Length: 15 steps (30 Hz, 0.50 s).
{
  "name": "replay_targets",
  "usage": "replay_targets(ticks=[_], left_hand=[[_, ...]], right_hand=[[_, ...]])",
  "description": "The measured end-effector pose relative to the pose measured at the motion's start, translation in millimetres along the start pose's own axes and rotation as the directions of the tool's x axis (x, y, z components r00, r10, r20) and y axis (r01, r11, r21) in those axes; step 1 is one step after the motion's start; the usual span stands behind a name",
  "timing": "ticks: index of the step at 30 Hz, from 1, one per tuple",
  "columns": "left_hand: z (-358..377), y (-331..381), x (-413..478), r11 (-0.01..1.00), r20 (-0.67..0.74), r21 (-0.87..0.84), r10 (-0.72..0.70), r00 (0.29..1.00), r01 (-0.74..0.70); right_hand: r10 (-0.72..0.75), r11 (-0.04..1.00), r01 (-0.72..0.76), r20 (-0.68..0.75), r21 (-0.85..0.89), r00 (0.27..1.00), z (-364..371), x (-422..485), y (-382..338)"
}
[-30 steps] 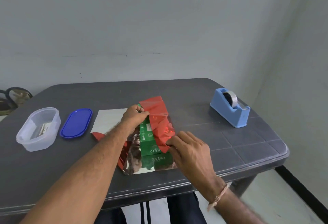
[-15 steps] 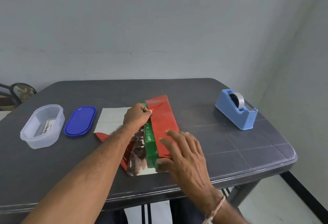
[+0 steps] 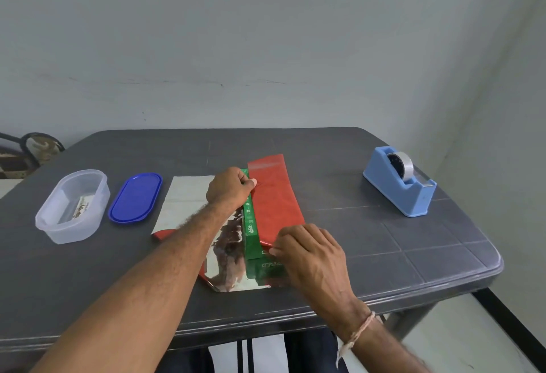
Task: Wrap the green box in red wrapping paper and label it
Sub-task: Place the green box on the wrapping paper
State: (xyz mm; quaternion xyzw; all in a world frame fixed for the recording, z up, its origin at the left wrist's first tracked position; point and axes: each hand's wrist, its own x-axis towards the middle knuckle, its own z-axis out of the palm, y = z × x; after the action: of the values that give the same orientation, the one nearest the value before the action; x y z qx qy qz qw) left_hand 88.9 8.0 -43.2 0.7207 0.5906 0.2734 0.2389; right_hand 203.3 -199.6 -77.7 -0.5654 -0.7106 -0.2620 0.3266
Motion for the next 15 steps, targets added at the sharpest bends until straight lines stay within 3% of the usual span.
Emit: replay_targets(ticks=[2, 4, 7, 10, 12, 13, 15], left_hand=[[0.9, 0.5, 0.0, 1.000, -0.005, 0.012, 0.010, 1.000, -0.010], [1.0, 0.6, 0.0, 1.000, -0.009, 0.023, 0.014, 1.000, -0.014], [0.8, 0.0, -0.6, 0.999, -0.004, 0.029, 0.019, 1.000, -0.019], [0.8, 0.5, -1.2, 0.999, -0.004, 0.038, 0.028, 1.000, -0.028], [1.1, -0.4, -0.1, 0.999, -0.002, 0.039, 0.034, 0.999, -0.033], [1.4, -1.3, 0.3, 0.999, 0.000, 0.037, 0.035, 0.999, -0.035], [1.5, -3.1, 2.1, 0.999, 0.008, 0.030, 0.037, 0.999, -0.037]], right_hand=[[0.026, 0.994, -0.025, -0.012, 0.103, 1.000, -4.4, 2.8, -5.6], [0.196, 0.947, -0.190, 0.002, 0.258, 0.981, -10.1, 8.4, -4.9], [0.552, 0.690, -0.542, 0.136, 0.479, 0.823, -12.9, 17.0, 11.0], [0.583, 0.648, -0.664, 0.319, 0.372, 0.747, -7.6, 17.1, 26.1], [0.632, 0.544, -0.708, 0.336, 0.450, 0.698, -11.1, 25.7, 31.6], [0.644, 0.551, -0.705, 0.310, 0.447, 0.700, -11.3, 32.3, 37.7], [0.564, 0.684, -0.661, 0.350, 0.309, 0.748, -5.5, 49.4, 51.0]])
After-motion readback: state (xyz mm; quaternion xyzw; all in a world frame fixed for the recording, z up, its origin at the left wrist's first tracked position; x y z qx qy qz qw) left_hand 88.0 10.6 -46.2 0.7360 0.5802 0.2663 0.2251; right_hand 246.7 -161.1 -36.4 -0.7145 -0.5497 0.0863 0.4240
